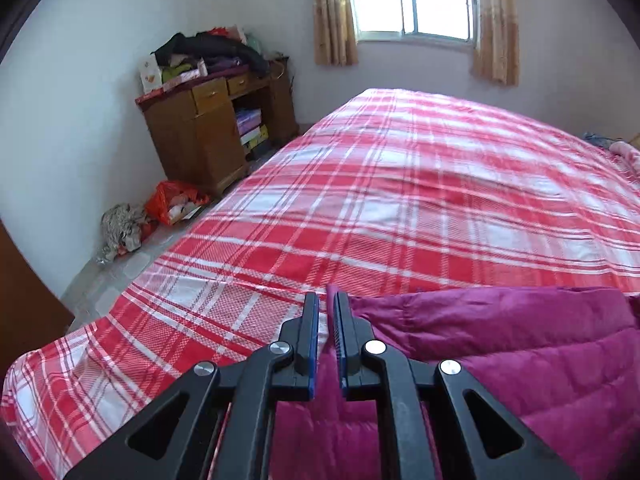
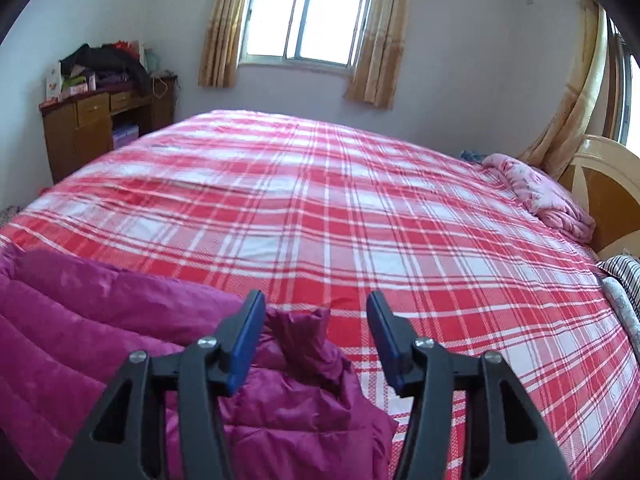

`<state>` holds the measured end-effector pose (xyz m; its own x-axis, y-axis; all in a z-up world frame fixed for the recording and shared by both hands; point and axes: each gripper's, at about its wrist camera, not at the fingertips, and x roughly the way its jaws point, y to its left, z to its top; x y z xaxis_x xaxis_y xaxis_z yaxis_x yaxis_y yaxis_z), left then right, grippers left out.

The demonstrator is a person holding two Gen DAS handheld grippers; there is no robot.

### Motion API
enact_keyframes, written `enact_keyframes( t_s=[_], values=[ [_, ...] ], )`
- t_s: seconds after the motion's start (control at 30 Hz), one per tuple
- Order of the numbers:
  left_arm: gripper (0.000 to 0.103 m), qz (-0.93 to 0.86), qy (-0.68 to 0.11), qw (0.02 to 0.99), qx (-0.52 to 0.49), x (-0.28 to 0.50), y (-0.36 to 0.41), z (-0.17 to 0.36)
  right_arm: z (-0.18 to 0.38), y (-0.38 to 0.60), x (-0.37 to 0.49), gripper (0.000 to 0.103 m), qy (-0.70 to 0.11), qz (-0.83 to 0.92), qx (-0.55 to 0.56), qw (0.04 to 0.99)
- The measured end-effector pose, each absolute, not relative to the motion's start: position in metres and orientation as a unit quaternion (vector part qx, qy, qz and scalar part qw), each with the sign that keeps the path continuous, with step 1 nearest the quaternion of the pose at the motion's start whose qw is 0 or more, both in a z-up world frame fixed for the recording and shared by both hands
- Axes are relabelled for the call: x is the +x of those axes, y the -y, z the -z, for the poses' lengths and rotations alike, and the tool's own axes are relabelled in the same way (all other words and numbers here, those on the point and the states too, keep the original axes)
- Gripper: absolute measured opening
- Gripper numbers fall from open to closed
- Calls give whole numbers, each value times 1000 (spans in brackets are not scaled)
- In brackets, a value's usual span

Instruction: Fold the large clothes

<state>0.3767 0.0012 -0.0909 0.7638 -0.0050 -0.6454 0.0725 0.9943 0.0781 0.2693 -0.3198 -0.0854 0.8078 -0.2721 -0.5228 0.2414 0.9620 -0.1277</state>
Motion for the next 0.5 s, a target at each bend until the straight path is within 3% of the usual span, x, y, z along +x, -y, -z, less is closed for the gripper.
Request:
enact_keyframes(
  t_s=[0.13, 0.3, 0.43, 0.5],
  values=[
    [8, 75, -342, 935, 57, 336, 32, 86, 71, 294, 259, 55, -295, 80, 18, 952],
    [8, 100, -370, 922, 53, 316, 68, 116, 93, 261, 257, 49, -327, 45, 56, 942],
    [8, 72, -367, 925, 66, 316, 80, 142, 130, 249, 269, 32, -362, 54, 62, 928],
    [8, 68, -359, 928, 74, 317, 83, 149, 144, 249, 274, 30, -373, 59, 56, 924]
  ],
)
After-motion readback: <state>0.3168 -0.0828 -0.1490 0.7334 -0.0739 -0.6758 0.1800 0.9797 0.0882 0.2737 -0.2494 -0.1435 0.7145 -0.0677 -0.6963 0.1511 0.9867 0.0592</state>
